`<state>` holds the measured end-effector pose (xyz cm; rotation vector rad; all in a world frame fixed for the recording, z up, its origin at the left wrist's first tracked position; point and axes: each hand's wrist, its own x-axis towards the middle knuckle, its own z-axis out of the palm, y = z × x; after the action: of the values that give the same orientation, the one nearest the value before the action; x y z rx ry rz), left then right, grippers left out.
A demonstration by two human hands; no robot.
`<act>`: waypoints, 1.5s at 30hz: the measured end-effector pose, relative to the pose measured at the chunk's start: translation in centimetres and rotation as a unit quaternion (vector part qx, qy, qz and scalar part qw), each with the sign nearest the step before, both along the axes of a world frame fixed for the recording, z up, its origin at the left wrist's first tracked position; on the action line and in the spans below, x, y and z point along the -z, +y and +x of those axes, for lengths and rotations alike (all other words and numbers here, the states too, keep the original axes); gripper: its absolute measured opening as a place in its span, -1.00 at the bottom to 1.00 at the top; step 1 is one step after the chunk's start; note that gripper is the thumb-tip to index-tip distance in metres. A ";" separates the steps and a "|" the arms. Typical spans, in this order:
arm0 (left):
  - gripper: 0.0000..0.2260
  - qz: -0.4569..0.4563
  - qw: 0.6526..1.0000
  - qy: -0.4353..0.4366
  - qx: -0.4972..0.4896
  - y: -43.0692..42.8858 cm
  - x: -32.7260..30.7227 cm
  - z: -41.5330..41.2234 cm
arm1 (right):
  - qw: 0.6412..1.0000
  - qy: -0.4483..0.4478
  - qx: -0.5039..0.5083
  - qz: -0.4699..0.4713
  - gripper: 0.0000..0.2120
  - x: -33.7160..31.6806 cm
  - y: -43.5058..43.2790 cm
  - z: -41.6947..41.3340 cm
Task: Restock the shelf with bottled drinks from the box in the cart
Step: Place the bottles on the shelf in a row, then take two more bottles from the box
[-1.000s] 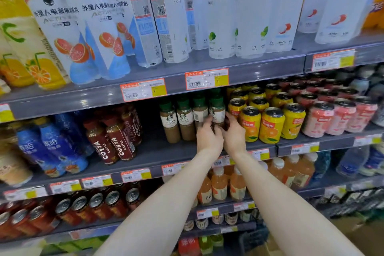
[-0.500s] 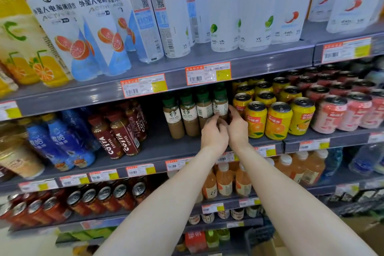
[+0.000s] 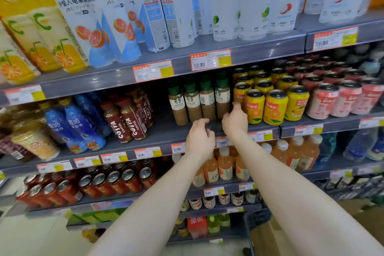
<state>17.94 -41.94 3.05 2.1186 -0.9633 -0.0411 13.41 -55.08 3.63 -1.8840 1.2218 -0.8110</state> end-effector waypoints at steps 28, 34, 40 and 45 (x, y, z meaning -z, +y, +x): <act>-0.66 0.308 0.927 -0.101 0.189 19.2 8.5 -24.8 | 0.921 0.372 -0.119 -0.004 -0.58 10.3 21.1 -35.8; -0.49 0.391 0.880 -0.122 0.240 13.7 12.2 -30.6 | 0.914 0.389 -0.085 0.082 -0.63 14.4 16.4 -44.8; -0.41 0.424 0.878 -0.004 0.224 6.7 16.4 -38.6 | 0.893 0.424 -0.088 0.124 -0.64 17.1 9.6 -52.6; -0.49 0.468 0.858 -0.028 0.209 2.0 17.9 -42.8 | 0.879 0.443 -0.141 0.107 -0.68 17.8 3.8 -55.8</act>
<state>-24.81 -39.96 -14.87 2.7002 -1.6555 -0.8231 -42.43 -51.30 -14.18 -2.2273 1.4040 0.4121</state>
